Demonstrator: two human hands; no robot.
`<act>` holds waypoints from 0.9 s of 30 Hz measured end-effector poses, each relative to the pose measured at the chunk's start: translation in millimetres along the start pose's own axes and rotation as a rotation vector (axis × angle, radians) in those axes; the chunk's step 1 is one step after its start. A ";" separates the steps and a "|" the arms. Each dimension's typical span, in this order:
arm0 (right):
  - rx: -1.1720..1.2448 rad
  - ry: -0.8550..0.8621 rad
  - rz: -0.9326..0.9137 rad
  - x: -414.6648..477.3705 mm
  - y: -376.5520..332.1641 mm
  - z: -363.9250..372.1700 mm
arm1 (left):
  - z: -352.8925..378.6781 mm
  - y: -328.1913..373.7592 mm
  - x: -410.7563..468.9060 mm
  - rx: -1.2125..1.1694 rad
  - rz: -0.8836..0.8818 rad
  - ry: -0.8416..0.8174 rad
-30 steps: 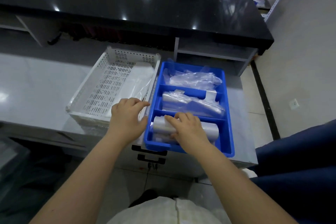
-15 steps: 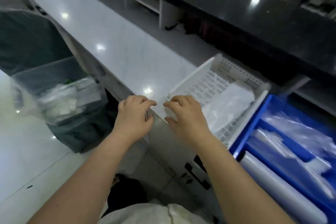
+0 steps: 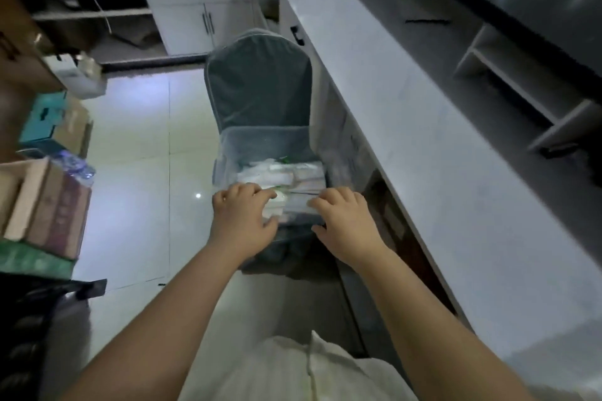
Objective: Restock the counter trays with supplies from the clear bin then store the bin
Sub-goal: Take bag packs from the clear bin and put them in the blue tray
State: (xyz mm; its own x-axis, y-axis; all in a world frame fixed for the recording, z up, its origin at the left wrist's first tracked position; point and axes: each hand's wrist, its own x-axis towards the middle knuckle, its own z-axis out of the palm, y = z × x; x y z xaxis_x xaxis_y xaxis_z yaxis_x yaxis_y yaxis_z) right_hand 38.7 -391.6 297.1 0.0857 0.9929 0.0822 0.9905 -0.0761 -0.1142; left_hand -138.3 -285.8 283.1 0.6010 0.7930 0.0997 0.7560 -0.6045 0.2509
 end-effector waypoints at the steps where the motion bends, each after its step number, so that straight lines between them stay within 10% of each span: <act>1: -0.001 -0.037 -0.027 15.2 -2.1 8.7 | 5.4 -12.3 7.2 0.006 -0.035 -0.020; 27: 0.208 -0.676 0.146 356.5 166.4 300.9 | 280.5 -142.6 291.4 0.003 -0.310 -0.600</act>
State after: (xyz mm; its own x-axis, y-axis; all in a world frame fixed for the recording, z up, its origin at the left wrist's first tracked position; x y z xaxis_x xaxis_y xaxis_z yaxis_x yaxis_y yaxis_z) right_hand 201.8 -22.8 9.5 0.0645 0.8184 -0.5711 0.9273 -0.2606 -0.2687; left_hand 1.8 10.3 6.3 0.3949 0.7512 -0.5289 0.9171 -0.3566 0.1784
